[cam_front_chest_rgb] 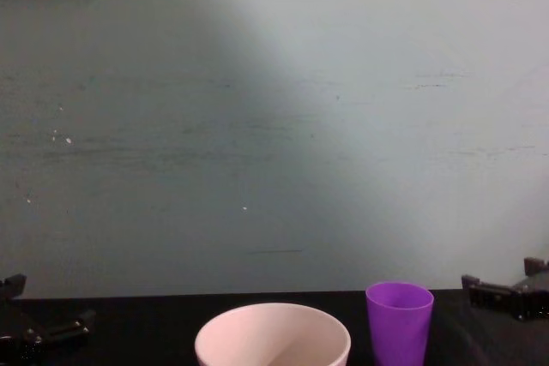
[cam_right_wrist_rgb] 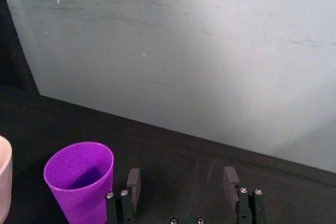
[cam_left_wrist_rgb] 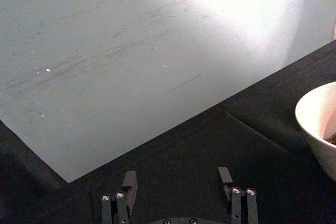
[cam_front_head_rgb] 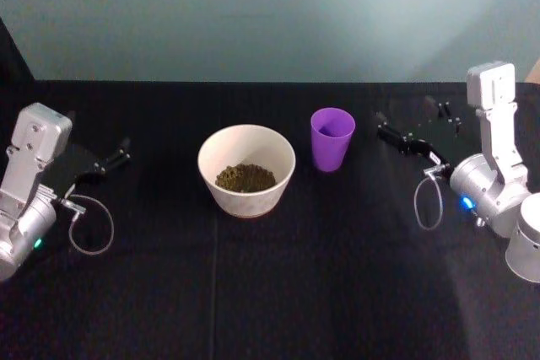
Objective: Pick up the cup and pour the mung beans from the cup into the bowl.
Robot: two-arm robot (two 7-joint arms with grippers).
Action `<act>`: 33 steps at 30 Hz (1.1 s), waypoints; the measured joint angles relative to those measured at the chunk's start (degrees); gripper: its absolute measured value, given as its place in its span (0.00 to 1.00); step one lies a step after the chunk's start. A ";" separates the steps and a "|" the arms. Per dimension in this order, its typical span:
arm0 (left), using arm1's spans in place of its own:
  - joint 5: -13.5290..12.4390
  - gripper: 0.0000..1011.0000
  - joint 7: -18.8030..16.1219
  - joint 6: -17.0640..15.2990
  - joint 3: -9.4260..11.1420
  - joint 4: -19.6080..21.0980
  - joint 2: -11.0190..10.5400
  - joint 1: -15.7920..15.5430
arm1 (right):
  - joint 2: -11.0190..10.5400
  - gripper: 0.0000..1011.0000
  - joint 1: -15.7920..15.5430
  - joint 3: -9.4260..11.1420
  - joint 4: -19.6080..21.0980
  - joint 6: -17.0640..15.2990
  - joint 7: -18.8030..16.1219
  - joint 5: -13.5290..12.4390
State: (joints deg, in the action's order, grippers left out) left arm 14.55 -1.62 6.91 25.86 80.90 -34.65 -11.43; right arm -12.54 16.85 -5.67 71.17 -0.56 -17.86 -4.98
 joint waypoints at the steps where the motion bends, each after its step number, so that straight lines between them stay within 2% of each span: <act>1: 0.00 0.99 0.00 0.00 0.00 0.00 0.00 0.00 | 0.00 0.99 0.00 -0.07 -0.24 0.10 0.01 -0.10; 9: 0.00 0.99 0.00 0.00 0.00 0.00 0.00 0.00 | -0.30 0.99 -0.24 -0.95 -1.05 0.93 0.40 -1.18; 33: 0.00 0.99 0.00 0.00 0.00 0.00 0.00 0.00 | -0.18 0.99 -0.17 -0.79 -1.09 0.84 0.32 -1.06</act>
State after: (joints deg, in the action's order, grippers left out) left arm 14.55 -1.62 6.91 25.86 80.90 -34.65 -11.43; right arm -12.71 16.68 -6.46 70.07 0.28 -17.55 -6.03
